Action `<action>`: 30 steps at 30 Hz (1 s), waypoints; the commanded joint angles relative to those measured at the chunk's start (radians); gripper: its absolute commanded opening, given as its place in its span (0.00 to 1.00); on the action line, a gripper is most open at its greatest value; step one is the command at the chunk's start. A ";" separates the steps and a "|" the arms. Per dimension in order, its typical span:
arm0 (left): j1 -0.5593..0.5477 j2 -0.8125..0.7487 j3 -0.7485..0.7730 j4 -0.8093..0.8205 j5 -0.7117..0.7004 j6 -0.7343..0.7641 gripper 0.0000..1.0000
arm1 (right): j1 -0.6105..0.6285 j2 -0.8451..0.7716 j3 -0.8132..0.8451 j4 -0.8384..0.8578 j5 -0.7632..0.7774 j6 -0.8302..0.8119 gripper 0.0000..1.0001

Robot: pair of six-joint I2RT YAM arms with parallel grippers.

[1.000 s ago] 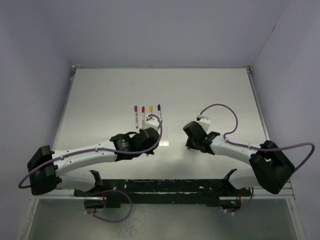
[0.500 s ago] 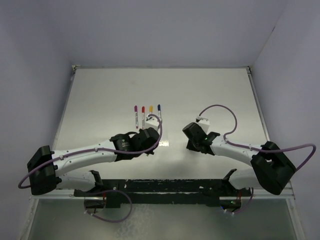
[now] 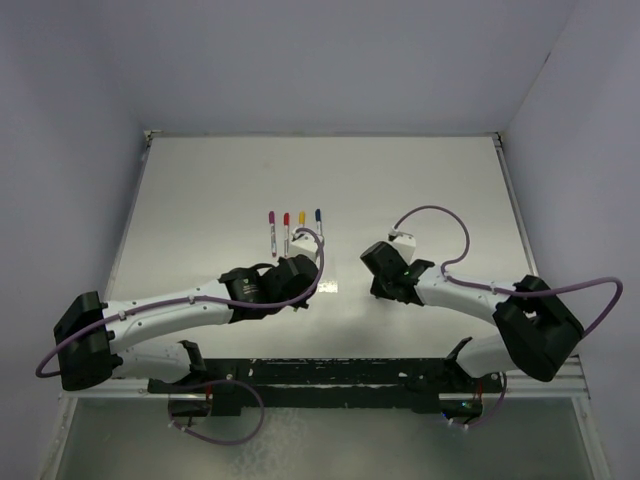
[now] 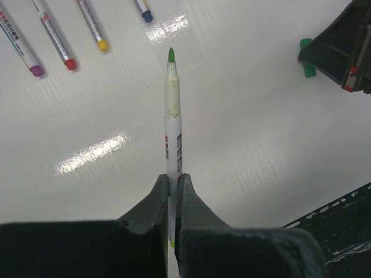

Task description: Insert the pens into the pen caps

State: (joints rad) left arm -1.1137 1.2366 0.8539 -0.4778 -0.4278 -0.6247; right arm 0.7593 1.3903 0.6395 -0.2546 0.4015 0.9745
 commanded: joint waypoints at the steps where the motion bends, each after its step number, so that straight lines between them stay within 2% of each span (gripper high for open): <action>1: 0.002 -0.028 -0.004 0.039 -0.022 0.000 0.00 | 0.007 0.033 -0.037 -0.095 -0.022 0.002 0.00; 8: 0.002 -0.020 -0.004 0.065 -0.008 0.012 0.00 | 0.007 -0.051 -0.021 -0.078 -0.009 -0.060 0.00; 15: 0.002 0.001 -0.015 0.178 0.024 0.053 0.00 | 0.006 -0.236 0.016 0.107 0.028 -0.245 0.00; 22: 0.002 0.003 -0.070 0.427 0.086 0.097 0.00 | 0.001 -0.408 0.010 0.301 0.101 -0.442 0.00; 30: 0.002 0.030 -0.125 0.709 0.202 0.130 0.00 | -0.002 -0.584 -0.125 0.621 0.044 -0.533 0.00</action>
State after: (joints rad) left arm -1.1137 1.2564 0.7422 0.0090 -0.2993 -0.5297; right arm 0.7589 0.8604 0.5762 0.1532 0.4557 0.5201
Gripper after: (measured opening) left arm 0.029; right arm 0.034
